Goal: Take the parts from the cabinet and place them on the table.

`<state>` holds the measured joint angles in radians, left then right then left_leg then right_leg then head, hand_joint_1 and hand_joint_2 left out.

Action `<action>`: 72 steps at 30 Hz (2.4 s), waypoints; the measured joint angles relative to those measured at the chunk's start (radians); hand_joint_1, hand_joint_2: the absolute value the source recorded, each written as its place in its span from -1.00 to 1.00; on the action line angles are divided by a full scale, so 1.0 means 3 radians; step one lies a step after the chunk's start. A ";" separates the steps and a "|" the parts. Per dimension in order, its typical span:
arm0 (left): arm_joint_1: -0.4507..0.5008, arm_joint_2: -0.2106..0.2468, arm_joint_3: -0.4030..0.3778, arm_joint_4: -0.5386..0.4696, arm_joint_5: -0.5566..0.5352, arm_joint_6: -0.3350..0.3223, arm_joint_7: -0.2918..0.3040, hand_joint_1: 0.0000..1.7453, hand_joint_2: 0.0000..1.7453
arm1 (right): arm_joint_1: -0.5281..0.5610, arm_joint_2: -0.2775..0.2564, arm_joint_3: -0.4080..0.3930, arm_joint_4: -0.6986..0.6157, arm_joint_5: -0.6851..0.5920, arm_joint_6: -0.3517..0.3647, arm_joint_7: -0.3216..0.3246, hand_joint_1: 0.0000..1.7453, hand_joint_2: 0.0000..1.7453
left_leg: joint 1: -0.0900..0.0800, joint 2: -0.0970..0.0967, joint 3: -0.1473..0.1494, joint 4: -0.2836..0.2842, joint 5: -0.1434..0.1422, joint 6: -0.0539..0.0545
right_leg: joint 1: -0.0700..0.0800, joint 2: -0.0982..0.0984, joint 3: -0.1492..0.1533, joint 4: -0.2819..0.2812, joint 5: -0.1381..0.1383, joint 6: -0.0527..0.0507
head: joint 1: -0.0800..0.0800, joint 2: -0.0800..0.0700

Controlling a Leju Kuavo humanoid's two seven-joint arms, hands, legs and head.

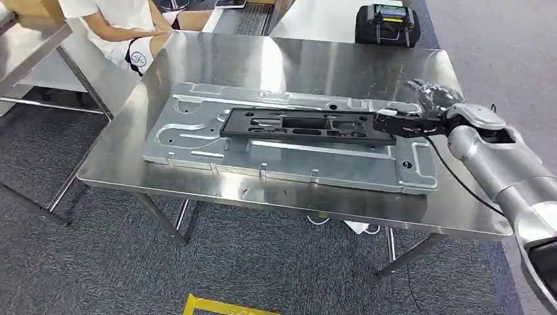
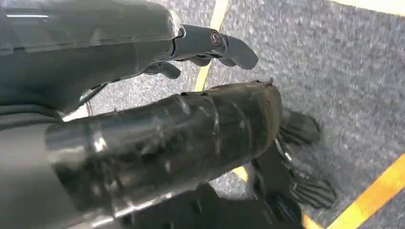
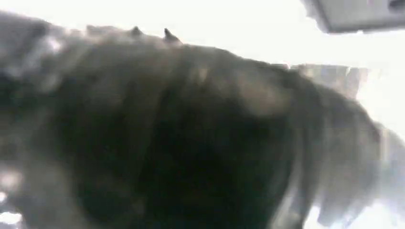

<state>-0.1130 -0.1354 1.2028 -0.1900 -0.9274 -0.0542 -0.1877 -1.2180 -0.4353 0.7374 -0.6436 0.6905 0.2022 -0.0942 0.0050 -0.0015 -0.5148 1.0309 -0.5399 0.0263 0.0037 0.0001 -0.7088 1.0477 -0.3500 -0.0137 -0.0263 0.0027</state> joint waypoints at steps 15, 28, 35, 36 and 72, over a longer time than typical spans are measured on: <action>0.0004 -0.0062 0.0010 0.0005 -0.0034 -0.0028 -0.0011 -1.00 -1.00 | -0.0224 -0.0109 0.0013 -0.0011 0.0029 0.0074 0.0028 -1.00 -1.00 | 0.0022 0.0009 -0.0597 0.0014 0.0592 0.0016 | -0.0098 0.0003 0.0649 -0.0006 -0.0583 0.0195 | 0.0001 0.0000; 0.0008 -0.0070 0.0033 0.0005 -0.0081 -0.0033 -0.0041 -1.00 -1.00 | -0.0231 -0.0172 0.0064 -0.0019 -0.0050 0.0028 0.0014 -1.00 -1.00 | 0.0033 0.0001 -0.0511 0.0772 0.0202 -0.0071 | -0.0021 -0.0002 0.0115 -0.0030 -0.0140 -0.0034 | -0.0008 0.0000; 0.0000 -0.0055 0.0034 0.0000 -0.0088 -0.0033 -0.0064 -1.00 -1.00 | -0.0195 -0.0210 0.0085 -0.0025 -0.0062 0.0005 0.0006 -1.00 -1.00 | -0.0008 0.0015 0.0024 -0.0151 0.0175 0.0085 | -0.0041 -0.0023 0.0024 -0.0081 0.0043 0.0080 | -0.0005 -0.0001; -0.0003 -0.0055 0.0034 0.0000 -0.0089 -0.0033 -0.0064 -1.00 -1.00 | -0.0188 -0.0221 0.0088 -0.0024 -0.0062 0.0008 0.0005 -1.00 -1.00 | -0.0012 0.0021 -0.0011 -0.0161 0.0220 0.0114 | -0.0044 -0.0006 -0.0015 -0.0008 -0.0123 0.0089 | -0.0003 0.0000; 0.0010 -0.0022 0.0065 0.0000 -0.0114 0.0001 -0.0056 -1.00 -1.00 | 0.0052 -0.0283 0.0104 -0.0079 -0.0150 -0.0036 -0.0038 -1.00 -1.00 | 0.0024 0.0199 -0.0343 -0.0062 0.0385 0.0100 | -0.0102 0.0013 -0.0056 0.0840 -0.0744 0.0223 | -0.0009 0.0000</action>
<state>-0.1099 -0.1419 1.2222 -0.1900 -0.9617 -0.0538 -0.2045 -1.2024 -0.5203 0.7687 -0.6672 0.6455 0.1915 -0.1057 0.0122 0.0583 -0.6178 1.0123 -0.4245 0.0564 -0.0270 0.0040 -0.7255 1.2998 -0.5734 0.0532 -0.0290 0.0026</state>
